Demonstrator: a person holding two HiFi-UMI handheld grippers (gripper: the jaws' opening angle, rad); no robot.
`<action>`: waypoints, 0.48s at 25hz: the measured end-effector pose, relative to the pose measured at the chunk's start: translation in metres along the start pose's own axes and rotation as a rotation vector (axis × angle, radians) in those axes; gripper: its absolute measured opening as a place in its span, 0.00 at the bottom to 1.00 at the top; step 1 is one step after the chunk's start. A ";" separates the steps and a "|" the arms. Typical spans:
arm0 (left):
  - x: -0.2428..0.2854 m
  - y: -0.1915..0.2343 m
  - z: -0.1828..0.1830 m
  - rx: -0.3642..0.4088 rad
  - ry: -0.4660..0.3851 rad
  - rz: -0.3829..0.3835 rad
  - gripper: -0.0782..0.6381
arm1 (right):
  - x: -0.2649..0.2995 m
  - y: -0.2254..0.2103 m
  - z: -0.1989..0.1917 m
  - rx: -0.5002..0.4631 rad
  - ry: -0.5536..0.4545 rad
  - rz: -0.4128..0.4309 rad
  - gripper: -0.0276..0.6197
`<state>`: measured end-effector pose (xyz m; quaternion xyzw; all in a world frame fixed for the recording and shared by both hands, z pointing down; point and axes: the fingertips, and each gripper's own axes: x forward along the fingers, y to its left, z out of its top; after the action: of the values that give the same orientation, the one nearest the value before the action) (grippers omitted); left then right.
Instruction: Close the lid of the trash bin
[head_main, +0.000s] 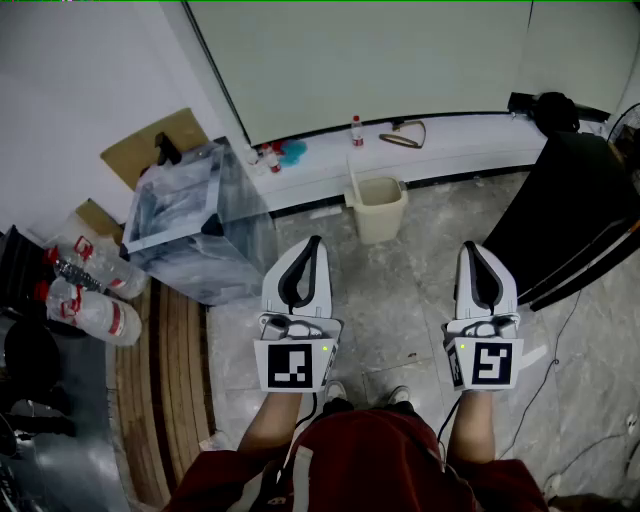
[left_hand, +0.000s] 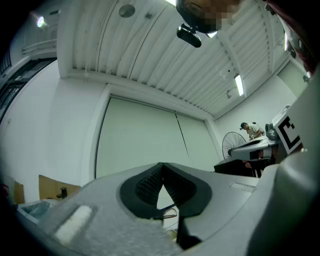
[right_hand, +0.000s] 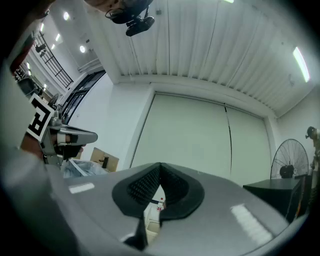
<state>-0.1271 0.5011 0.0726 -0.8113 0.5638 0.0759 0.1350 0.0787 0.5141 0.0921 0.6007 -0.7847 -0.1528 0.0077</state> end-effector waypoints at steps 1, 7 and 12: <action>-0.003 0.006 -0.002 -0.004 0.005 -0.001 0.12 | 0.002 0.007 0.000 0.004 -0.001 0.002 0.04; -0.011 0.036 -0.010 -0.007 0.032 -0.012 0.12 | 0.015 0.037 0.002 0.045 -0.010 0.005 0.04; -0.010 0.049 -0.018 -0.009 0.028 -0.016 0.12 | 0.029 0.052 -0.003 0.047 0.001 0.012 0.04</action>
<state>-0.1774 0.4885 0.0855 -0.8174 0.5588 0.0660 0.1237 0.0228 0.4983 0.1029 0.5962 -0.7916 -0.1339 -0.0052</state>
